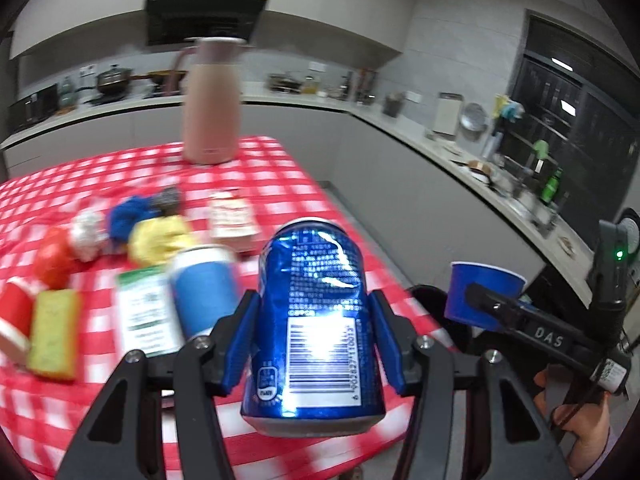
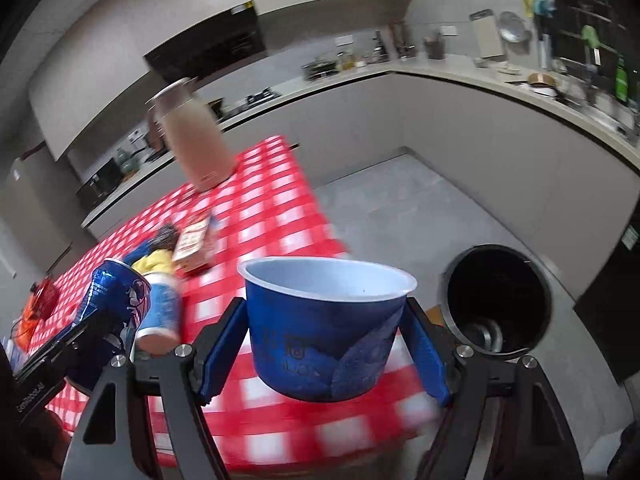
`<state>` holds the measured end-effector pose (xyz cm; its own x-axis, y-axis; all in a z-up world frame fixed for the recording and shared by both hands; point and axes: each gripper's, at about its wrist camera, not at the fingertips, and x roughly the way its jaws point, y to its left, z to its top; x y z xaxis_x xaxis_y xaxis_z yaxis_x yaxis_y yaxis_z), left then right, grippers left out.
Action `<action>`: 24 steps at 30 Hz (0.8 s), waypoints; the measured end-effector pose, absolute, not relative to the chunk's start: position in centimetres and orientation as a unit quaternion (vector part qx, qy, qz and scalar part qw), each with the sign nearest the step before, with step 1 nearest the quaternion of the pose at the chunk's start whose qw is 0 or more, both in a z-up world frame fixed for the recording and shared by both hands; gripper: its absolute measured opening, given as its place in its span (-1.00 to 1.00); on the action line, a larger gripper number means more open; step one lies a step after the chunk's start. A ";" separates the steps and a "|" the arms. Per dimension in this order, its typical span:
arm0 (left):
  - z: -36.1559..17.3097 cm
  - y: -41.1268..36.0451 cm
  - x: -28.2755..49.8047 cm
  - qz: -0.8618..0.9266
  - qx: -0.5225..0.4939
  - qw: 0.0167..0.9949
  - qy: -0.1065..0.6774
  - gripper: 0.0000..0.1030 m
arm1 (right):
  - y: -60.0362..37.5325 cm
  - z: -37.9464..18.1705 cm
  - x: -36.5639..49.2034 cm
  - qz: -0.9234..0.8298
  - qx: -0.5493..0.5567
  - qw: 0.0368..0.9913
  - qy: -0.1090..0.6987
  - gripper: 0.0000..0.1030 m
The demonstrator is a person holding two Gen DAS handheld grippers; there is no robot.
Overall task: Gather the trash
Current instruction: 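Carry the can and cup over the black bin with both tools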
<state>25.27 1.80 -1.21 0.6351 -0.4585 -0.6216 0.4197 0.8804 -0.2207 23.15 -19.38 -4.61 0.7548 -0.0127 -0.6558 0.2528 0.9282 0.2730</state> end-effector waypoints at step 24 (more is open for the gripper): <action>-17.9 -30.2 29.6 -0.206 -0.047 0.837 0.505 0.20 | -51.6 -20.8 28.2 -0.035 0.166 0.861 0.479 0.56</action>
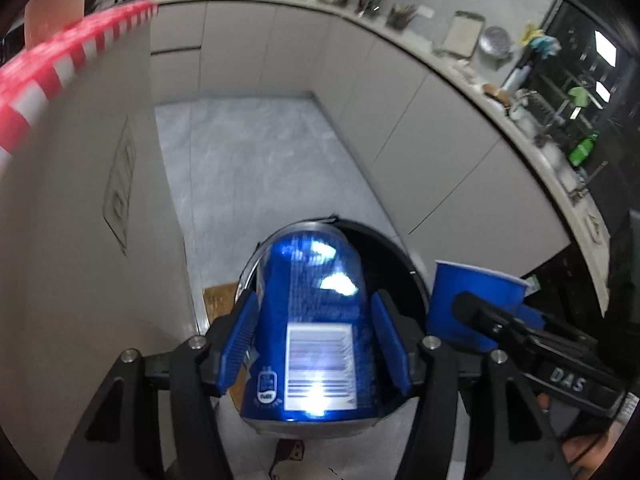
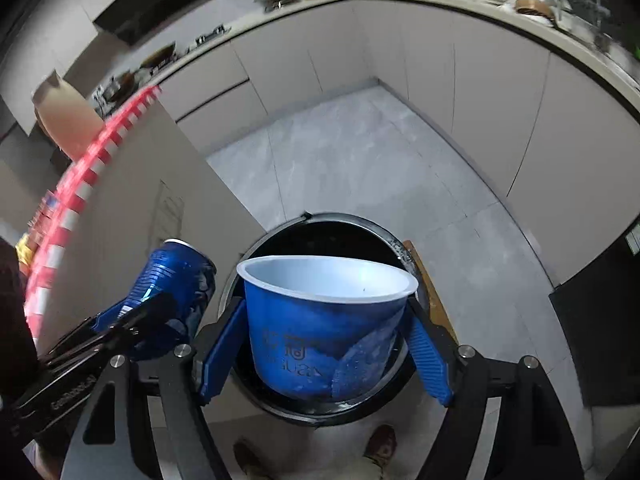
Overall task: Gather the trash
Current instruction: 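Carry the can and cup over the black bin with both tools, then open both tools to drop the can and cup into the bin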
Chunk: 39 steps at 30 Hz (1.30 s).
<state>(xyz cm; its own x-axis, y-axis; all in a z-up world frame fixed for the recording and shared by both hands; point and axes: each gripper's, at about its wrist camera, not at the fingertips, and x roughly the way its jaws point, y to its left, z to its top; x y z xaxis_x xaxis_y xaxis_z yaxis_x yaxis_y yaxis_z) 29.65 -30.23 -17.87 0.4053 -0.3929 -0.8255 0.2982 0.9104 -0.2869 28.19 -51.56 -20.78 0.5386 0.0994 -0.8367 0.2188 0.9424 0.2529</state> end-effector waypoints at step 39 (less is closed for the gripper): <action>-1.0 3.5 24.8 -0.118 -0.019 0.901 0.418 0.63 | -16.5 -2.7 24.1 -0.021 0.134 0.923 0.360 0.67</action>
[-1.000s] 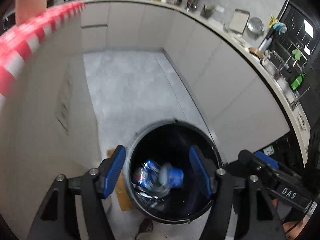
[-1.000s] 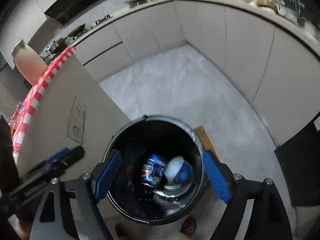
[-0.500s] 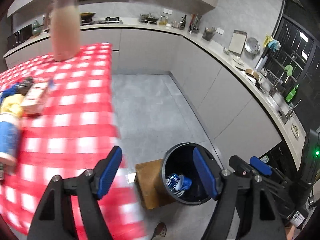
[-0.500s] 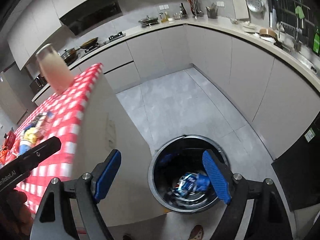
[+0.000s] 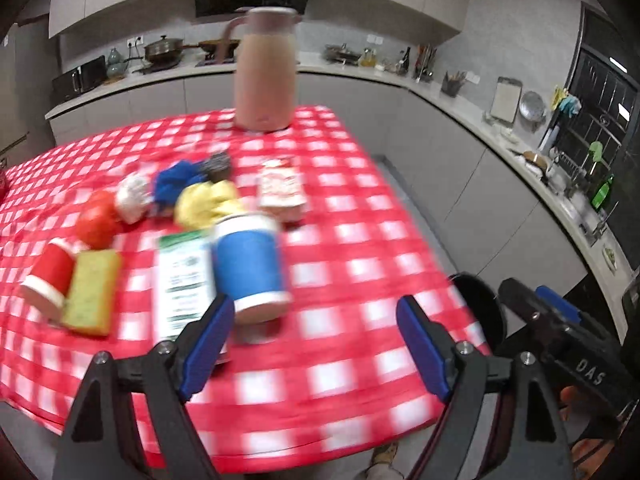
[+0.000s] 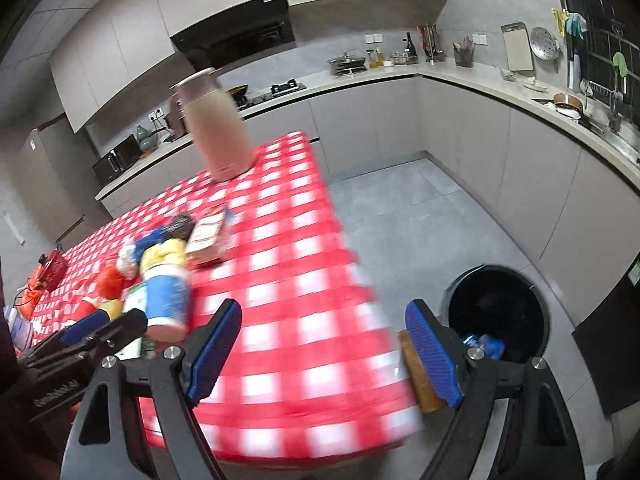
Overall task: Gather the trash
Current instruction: 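Open both tools to drop the can and cup into the bin, then grasp the milk carton with the left tool while the right tool grasps the light blue cup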
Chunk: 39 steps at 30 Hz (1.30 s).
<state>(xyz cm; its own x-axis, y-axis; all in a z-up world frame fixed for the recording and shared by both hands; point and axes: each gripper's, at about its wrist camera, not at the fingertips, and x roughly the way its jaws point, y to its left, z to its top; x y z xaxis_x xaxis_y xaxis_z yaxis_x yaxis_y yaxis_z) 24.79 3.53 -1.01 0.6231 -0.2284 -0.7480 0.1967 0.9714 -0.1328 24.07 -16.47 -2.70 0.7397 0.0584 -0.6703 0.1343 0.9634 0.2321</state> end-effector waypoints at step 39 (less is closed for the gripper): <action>-5.0 19.0 29.1 -0.028 -0.042 0.894 0.445 0.63 | 0.6 -8.4 34.9 0.086 0.078 0.895 0.430 0.67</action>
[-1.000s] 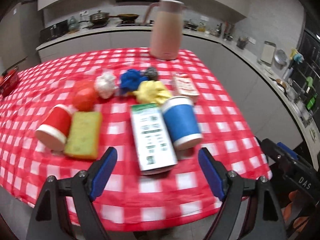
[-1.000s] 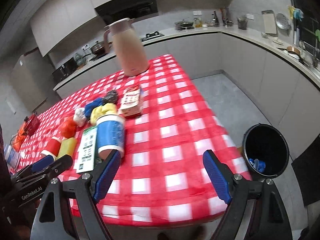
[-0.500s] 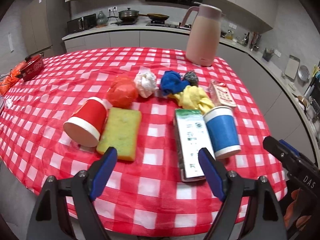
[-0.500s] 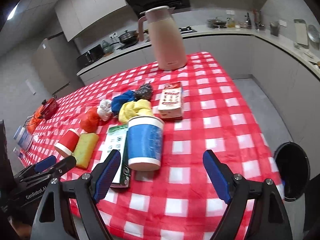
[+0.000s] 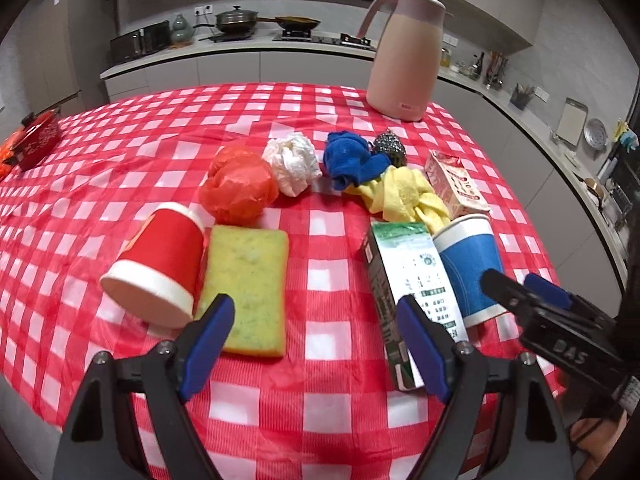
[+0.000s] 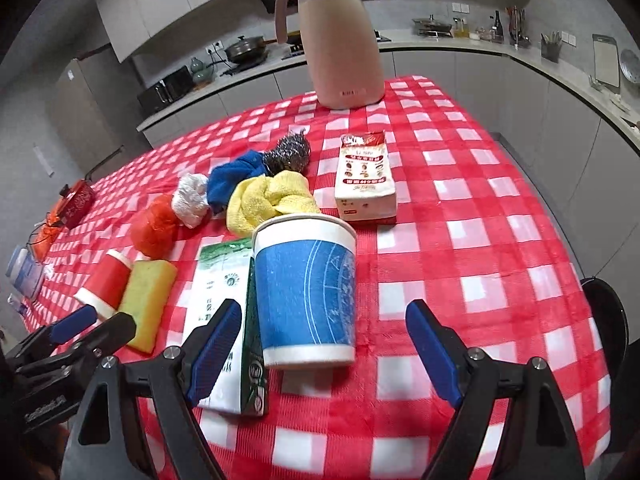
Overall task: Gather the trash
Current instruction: 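Grasp the milk carton with the left tool while the right tool grasps the light blue cup, then carry the milk carton and light blue cup over the black bin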
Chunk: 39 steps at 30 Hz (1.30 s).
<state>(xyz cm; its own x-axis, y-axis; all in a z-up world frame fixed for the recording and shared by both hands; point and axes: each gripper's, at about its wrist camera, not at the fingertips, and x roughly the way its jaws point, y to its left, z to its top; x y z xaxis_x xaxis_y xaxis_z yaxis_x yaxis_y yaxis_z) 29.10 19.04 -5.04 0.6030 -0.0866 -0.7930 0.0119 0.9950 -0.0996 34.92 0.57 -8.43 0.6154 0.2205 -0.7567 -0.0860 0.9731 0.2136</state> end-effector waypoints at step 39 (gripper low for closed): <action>-10.1 11.5 32.5 -0.080 -0.022 0.870 0.487 0.31 | -5.2 -10.5 36.6 0.065 0.092 0.884 0.454 0.33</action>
<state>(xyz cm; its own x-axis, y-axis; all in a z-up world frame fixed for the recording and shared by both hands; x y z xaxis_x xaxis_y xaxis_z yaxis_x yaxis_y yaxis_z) 32.46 11.54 -10.08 0.5132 -0.1609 -0.8430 0.1187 0.9861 -0.1159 36.63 -5.18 -10.55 0.5784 0.1987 -0.7912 -0.0320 0.9747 0.2214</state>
